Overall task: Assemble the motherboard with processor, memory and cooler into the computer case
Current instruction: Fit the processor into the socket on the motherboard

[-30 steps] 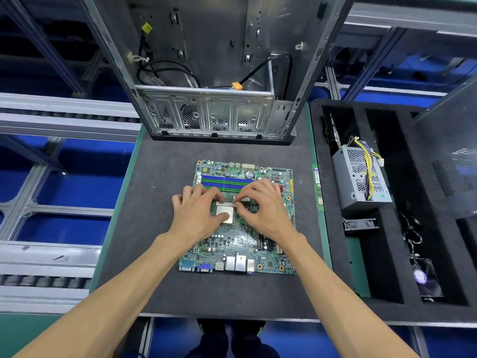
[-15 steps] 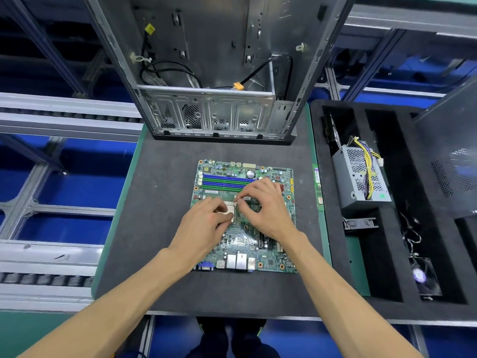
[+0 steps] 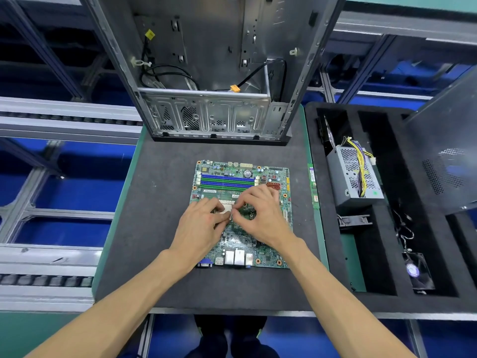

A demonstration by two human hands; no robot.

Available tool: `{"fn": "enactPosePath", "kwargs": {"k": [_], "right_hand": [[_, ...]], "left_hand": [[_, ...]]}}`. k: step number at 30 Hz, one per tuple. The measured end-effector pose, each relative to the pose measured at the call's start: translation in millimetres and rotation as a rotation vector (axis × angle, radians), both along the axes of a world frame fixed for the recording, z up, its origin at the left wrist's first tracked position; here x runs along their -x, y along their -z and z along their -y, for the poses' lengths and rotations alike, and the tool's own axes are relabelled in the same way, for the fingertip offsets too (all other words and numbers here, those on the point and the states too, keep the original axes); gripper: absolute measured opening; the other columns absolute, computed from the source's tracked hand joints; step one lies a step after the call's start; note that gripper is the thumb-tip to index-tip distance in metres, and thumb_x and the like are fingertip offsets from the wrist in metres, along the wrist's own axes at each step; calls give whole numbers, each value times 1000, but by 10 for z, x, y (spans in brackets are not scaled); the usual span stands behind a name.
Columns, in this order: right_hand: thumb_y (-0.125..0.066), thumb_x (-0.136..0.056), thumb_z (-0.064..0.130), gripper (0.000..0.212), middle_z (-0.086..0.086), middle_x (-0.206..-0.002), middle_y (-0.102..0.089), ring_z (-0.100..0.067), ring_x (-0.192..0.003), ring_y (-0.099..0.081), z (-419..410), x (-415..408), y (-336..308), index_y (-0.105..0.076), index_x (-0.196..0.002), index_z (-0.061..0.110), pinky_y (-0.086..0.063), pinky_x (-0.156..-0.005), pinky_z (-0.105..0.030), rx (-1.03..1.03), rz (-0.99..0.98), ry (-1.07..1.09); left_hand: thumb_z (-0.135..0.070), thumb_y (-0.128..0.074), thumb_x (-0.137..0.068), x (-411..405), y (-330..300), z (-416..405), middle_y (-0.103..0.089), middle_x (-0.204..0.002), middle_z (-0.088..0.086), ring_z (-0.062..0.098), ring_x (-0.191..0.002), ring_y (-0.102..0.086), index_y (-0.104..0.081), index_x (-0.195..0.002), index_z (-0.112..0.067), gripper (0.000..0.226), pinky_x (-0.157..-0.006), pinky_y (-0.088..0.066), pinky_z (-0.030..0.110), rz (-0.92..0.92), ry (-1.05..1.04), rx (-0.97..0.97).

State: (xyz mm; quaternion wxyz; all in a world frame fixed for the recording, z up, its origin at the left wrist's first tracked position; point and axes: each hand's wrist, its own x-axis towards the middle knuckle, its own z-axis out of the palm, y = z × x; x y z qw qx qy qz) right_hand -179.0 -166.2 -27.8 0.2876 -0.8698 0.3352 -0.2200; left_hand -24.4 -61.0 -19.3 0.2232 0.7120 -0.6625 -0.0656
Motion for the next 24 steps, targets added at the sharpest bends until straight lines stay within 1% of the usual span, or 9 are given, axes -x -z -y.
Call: {"fn": "enactPosePath", "kwargs": {"k": [3, 5, 8, 12, 15, 18, 21, 24], "right_hand": [[-67, -84, 38, 16, 13, -93, -60, -13, -102, -50, -65, 17, 17, -64, -82, 23, -25, -106, -36, 6, -30, -19], [-64, -83, 39, 16, 13, -91, -59, -13, -100, -49, -109, 22, 39, -58, -78, 24, -25, -107, -37, 23, -49, -12], [-62, -83, 33, 15, 14, -91, -55, -13, -99, -47, -165, 6, 65, -53, -73, 26, -28, -106, -40, 49, -72, -8], [-64, -85, 32, 12, 11, -101, -55, -17, -105, -46, -185, -2, 98, -62, -77, 24, -30, -106, -41, 99, -160, -21], [-72, -87, 35, 13, 8, -106, -53, -19, -110, -43, -124, 33, 76, -66, -81, 25, -28, -105, -36, 27, -182, -41], [-76, -85, 38, 15, 9, -107, -50, -17, -112, -41, -78, 39, 41, -69, -82, 26, -28, -104, -32, -10, -226, -47], [-79, -83, 39, 15, 11, -105, -48, -15, -111, -41, -81, 42, 38, -71, -80, 26, -28, -102, -29, -28, -200, -37], [-80, -82, 38, 15, 11, -106, -49, -13, -111, -41, -86, 63, 67, -73, -80, 25, -28, -100, -26, -51, -162, -21]], "left_hand": [[-20, -81, -80, -7, 28, -5, -63, -86, -4, 20, -78, -58, -80, -97, -19, 17, -67, -49, 38, 4, 2, 1], [-21, -82, -79, -13, 44, -8, -63, -86, -5, 20, -78, -59, -81, -96, -19, 17, -67, -49, 37, 2, -1, 3], [-22, -82, -80, -14, 66, -10, -63, -87, -6, 19, -78, -58, -81, -94, -21, 15, -69, -49, 37, 4, -7, 11], [-23, -79, -83, -25, 86, -16, -63, -89, -6, 18, -79, -57, -80, -95, -21, 12, -70, -47, 36, -2, -3, 24], [-23, -77, -85, -20, 84, -16, -63, -90, -6, 19, -81, -57, -80, -95, -20, 12, -72, -48, 37, -11, -3, 18], [-23, -77, -84, -15, 78, -24, -63, -92, -4, 20, -83, -58, -80, -97, -19, 14, -72, -48, 38, 0, 10, 12], [-22, -77, -84, -17, 64, -41, -63, -94, -4, 21, -85, -58, -79, -101, -18, 17, -71, -49, 40, 5, 21, -2], [-22, -76, -85, -15, 40, -31, -62, -93, -5, 19, -86, -58, -79, -102, -19, 17, -74, -50, 39, -15, 19, -23]]}}
